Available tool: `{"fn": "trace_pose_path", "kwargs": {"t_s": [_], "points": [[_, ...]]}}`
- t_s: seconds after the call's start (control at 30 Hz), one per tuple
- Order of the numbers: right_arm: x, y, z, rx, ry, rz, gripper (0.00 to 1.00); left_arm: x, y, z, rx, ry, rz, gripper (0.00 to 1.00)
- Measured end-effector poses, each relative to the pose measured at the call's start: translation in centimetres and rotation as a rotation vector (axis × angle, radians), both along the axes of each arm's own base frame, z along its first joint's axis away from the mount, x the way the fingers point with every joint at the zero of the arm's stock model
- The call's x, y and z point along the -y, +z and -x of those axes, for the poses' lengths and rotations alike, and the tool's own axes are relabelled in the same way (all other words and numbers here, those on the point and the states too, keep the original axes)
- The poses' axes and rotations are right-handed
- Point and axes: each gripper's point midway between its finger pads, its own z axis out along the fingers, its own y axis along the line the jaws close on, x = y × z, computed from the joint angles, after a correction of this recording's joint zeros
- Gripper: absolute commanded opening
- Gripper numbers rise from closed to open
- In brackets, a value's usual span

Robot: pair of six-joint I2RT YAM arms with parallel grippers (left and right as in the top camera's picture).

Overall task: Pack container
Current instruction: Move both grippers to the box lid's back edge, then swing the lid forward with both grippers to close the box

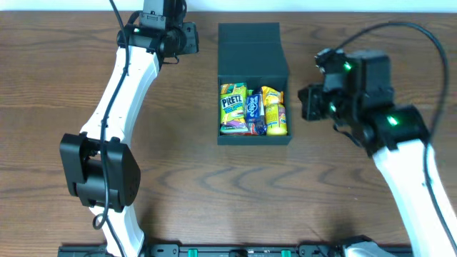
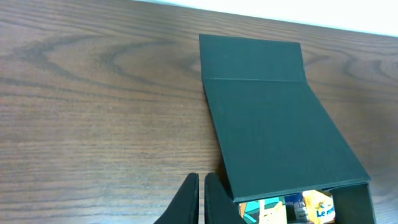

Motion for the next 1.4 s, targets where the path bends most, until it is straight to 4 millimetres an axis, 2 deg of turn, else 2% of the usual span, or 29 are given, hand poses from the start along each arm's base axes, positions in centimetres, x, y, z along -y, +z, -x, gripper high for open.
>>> {"fn": "trace_pose_path", "kwargs": {"t_s": [0.13, 0.23, 0.4, 0.63, 0.8, 0.93, 1.13, 1.23, 1.4], "points": [[-0.7, -2.2, -3.3, 0.002, -0.012, -0.008, 0.01, 0.1, -0.1, -0.1, 0.002, -0.001, 0.002, 0.06], [-0.4, -3.6, -5.6, 0.002, -0.045, -0.024, 0.01, 0.5, -1.1, -0.8, 0.0, -0.014, 0.017, 0.06], [1.3, -6.7, -8.4, -0.057, -0.143, -0.09, 0.02, 1.7, -4.7, -2.1, -0.039, -0.039, 0.061, 0.06], [3.8, -11.6, -12.4, -0.137, -0.234, -0.263, 0.02, 3.0, -9.7, -2.2, -0.149, -0.038, 0.139, 0.06], [4.7, -15.3, -14.1, -0.199, -0.274, -0.385, 0.02, 3.9, -12.8, -2.5, -0.226, -0.037, 0.197, 0.06], [4.4, -18.4, -15.1, -0.252, -0.286, -0.488, 0.01, 4.6, -15.0, -3.1, -0.294, -0.027, 0.267, 0.06], [3.4, -20.7, -15.6, -0.302, -0.28, -0.58, 0.02, 5.0, -16.9, -3.6, -0.365, -0.018, 0.377, 0.05], [3.1, -21.2, -16.3, -0.315, -0.277, -0.611, 0.02, 5.2, -17.4, -3.3, -0.394, -0.019, 0.414, 0.05], [2.4, -20.9, -18.3, -0.308, -0.247, -0.649, 0.02, 6.4, -16.6, -3.4, -0.384, -0.061, 0.464, 0.06]]}}
